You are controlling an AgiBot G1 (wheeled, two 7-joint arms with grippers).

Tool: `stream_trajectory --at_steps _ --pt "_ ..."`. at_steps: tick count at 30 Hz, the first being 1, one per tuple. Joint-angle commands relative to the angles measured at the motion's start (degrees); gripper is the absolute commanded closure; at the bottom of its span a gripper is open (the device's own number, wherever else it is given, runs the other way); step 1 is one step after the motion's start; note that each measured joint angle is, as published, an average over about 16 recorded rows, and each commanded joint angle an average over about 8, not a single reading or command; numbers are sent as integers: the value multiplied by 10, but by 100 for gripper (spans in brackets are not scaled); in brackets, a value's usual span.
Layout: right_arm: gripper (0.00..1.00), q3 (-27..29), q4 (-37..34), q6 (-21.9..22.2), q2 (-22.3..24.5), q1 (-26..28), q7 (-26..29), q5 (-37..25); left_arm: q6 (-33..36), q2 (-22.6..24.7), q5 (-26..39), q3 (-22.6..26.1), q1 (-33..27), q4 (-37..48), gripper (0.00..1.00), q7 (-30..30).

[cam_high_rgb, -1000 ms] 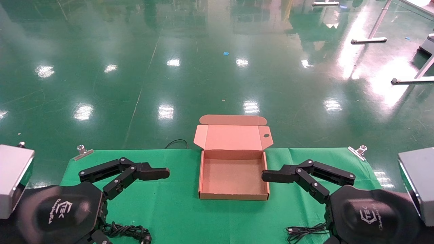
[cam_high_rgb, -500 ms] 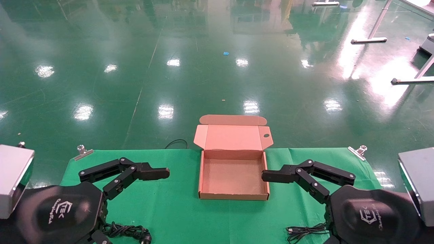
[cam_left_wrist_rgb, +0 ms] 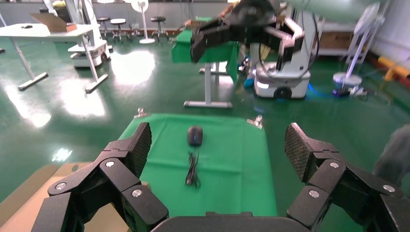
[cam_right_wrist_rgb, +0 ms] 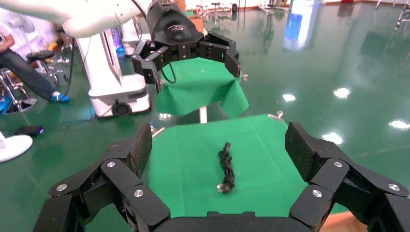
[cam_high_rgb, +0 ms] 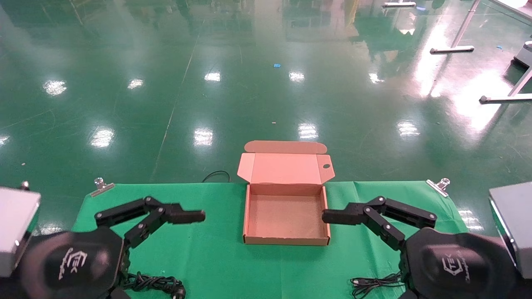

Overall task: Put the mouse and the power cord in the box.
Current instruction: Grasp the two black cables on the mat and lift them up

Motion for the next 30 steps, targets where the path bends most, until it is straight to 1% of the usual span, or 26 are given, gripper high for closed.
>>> stream_trajectory --at_steps 1,5,9,10,11,13,17,18,20,25,28,30 --pt "0 -1 -1 -2 3 0 -1 -3 9 -1 8 1 0 8 0 13" --pt "0 -7 -13 -16 11 15 -12 -25 24 -2 37 23 -12 53 0 57" --pt "0 -20 -25 -30 21 34 -27 -55 30 -6 63 56 -32 95 0 105" --pt "0 -25 -28 -33 24 39 -32 -64 31 -8 58 64 -45 85 0 105" --pt "0 -31 -32 -35 27 44 -37 -73 30 -8 44 70 -63 66 0 96" --pt "0 -44 -41 -38 33 54 -49 -90 28 -6 9 86 -107 22 0 58" --pt "0 -75 -66 -42 42 76 -77 -121 26 -1 -60 128 -212 -74 0 -59" --pt "0 -83 -74 -42 44 81 -85 -128 25 0 -64 142 -233 -81 0 -82" --pt "0 -101 -91 -43 45 94 -102 -140 26 0 -49 174 -267 -80 0 -108" --pt "0 -144 -141 -44 37 127 -141 -156 23 -6 21 246 -341 -79 0 -134" --pt "0 -167 -168 -45 30 146 -160 -156 20 -7 51 281 -370 -79 0 -142" --pt "0 -182 -182 -45 25 158 -170 -153 18 -6 59 300 -379 -78 0 -142"
